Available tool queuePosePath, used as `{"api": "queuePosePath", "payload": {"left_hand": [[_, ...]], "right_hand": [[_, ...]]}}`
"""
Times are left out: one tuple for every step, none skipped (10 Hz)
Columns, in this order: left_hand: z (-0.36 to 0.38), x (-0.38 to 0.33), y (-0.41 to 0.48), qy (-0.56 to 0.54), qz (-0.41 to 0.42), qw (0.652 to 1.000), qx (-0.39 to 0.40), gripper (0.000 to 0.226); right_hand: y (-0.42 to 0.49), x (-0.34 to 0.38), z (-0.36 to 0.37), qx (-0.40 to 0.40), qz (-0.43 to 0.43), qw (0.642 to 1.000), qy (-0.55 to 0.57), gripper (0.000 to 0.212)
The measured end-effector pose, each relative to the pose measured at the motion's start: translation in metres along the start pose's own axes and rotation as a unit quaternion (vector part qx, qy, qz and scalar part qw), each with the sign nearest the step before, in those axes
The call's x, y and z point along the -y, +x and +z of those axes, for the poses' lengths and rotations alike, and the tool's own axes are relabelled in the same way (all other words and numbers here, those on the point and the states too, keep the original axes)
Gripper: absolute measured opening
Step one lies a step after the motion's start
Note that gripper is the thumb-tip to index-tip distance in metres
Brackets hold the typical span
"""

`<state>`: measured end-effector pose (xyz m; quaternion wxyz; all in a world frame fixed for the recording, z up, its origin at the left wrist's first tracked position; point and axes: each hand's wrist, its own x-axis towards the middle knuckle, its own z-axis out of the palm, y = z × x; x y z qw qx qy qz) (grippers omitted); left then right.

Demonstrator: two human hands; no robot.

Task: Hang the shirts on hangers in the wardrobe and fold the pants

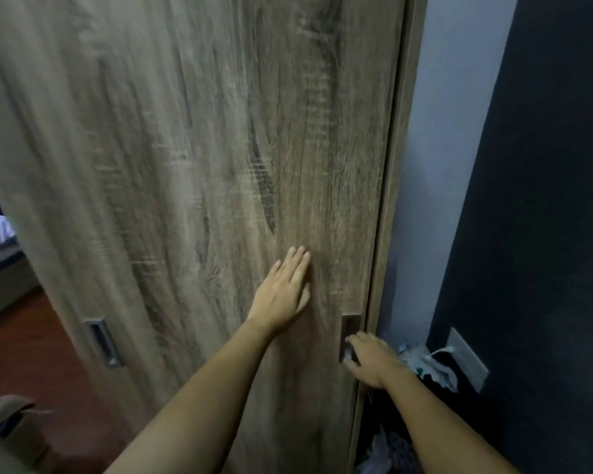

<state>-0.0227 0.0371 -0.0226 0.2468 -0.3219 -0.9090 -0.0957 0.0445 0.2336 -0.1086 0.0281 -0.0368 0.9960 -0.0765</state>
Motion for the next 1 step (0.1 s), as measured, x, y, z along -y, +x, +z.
{"api": "queuePosePath", "payload": {"left_hand": [[-0.0135, 0.0369, -0.0513, 0.034, -0.066, 0.994, 0.075, 0.074]], "right_hand": [[-0.0112, 0.0329, -0.0123, -0.058, 0.027, 0.998, 0.021, 0.057]]}}
